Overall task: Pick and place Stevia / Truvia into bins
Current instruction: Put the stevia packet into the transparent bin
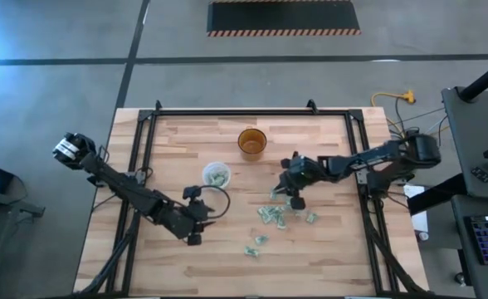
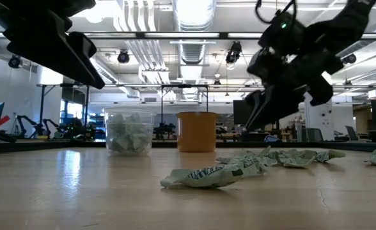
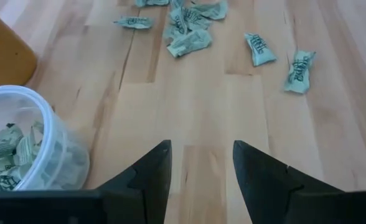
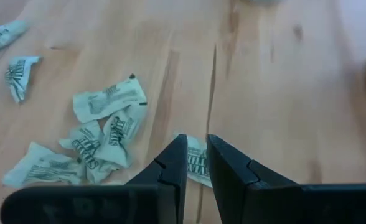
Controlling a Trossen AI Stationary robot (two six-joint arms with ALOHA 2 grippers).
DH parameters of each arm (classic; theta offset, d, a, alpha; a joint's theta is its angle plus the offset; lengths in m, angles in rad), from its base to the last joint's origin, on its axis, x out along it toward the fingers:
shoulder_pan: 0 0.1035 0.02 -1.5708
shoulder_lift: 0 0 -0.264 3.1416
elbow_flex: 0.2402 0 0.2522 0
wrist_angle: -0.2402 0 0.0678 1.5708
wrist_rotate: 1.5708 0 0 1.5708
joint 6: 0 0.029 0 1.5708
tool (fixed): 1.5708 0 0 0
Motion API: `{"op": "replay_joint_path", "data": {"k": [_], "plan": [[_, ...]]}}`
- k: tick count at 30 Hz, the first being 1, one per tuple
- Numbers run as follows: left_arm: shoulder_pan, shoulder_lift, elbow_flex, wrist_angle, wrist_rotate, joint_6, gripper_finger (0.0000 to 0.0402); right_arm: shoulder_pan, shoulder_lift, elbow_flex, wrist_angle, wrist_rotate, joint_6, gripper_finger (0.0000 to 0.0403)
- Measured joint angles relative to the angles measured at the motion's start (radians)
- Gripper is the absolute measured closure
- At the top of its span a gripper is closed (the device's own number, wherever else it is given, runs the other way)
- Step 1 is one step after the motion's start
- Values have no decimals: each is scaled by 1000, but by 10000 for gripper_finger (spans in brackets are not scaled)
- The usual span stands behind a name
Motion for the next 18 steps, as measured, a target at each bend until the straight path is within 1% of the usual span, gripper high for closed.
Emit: {"op": "replay_joint_path", "data": {"k": [2,4,8,14,18], "plan": [[-3,0,-1,-1,1,0,246,-14,33,15,-8,-25,2,347],[-3,0,-1,0,1,0,246,-21,63,26,-8,-25,2,341],[-3,0,-1,-1,1,-1,246,-30,112,42,-28,-25,25,316],[-3,0,-1,0,1,-1,246,-41,129,50,-34,-24,28,274],[-3,0,-2,-1,2,-1,246,-42,129,50,-38,-24,28,255]]}}
